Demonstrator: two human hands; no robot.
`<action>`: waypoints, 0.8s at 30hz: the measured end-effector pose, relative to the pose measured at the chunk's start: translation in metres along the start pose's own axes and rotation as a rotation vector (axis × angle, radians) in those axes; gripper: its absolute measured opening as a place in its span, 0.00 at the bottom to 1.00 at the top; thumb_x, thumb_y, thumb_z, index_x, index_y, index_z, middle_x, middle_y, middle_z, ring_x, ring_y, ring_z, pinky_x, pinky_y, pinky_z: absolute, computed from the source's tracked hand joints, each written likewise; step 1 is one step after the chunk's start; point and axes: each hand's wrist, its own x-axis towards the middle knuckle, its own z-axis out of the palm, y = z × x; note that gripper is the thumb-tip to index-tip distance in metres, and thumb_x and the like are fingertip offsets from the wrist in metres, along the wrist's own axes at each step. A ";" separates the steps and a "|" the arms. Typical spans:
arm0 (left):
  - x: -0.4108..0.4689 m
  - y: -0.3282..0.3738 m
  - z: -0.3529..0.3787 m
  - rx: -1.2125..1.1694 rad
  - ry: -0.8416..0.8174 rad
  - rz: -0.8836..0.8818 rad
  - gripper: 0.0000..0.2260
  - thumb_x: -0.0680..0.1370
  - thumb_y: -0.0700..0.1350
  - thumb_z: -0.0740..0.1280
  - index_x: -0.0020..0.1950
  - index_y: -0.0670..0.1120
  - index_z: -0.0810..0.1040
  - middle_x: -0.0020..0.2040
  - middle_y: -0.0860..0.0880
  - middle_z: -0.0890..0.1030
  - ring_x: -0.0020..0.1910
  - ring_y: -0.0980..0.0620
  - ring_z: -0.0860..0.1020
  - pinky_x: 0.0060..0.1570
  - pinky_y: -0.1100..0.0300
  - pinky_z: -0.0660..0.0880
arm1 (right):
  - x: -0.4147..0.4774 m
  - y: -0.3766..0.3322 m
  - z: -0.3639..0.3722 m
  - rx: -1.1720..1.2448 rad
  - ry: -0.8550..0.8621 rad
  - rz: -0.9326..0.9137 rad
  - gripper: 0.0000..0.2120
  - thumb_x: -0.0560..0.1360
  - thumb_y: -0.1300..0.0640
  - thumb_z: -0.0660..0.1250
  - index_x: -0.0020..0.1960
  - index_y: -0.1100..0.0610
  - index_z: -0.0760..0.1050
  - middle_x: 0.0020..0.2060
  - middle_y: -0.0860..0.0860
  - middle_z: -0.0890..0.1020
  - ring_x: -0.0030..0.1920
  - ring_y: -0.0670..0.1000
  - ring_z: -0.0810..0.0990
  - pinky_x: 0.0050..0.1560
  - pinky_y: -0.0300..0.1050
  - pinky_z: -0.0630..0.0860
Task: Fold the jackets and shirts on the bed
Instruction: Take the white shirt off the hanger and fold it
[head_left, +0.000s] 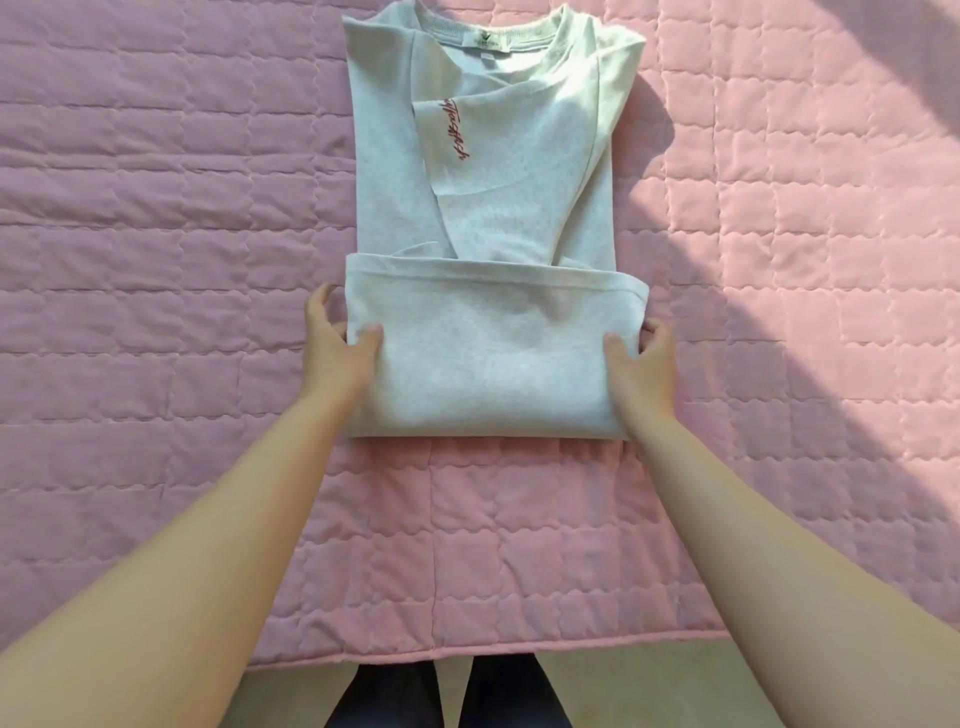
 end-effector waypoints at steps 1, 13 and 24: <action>0.004 -0.002 0.001 -0.030 0.006 -0.051 0.30 0.77 0.44 0.68 0.74 0.55 0.57 0.60 0.51 0.78 0.57 0.53 0.77 0.60 0.55 0.73 | 0.000 -0.004 0.002 0.032 0.008 -0.007 0.19 0.77 0.55 0.66 0.65 0.57 0.67 0.52 0.45 0.76 0.50 0.45 0.75 0.50 0.36 0.69; 0.021 0.032 -0.022 -0.564 -0.399 -0.124 0.07 0.77 0.50 0.64 0.53 0.50 0.75 0.47 0.51 0.84 0.45 0.54 0.82 0.42 0.59 0.80 | 0.015 -0.036 -0.038 0.822 -0.500 0.349 0.11 0.68 0.67 0.61 0.46 0.58 0.78 0.40 0.54 0.82 0.44 0.53 0.81 0.53 0.46 0.78; 0.018 0.007 0.022 0.774 -0.060 0.891 0.27 0.80 0.57 0.59 0.78 0.54 0.58 0.79 0.47 0.55 0.78 0.47 0.54 0.75 0.46 0.49 | 0.008 -0.015 0.027 -0.697 -0.139 -0.836 0.26 0.81 0.47 0.55 0.77 0.45 0.55 0.78 0.48 0.53 0.78 0.53 0.51 0.75 0.49 0.45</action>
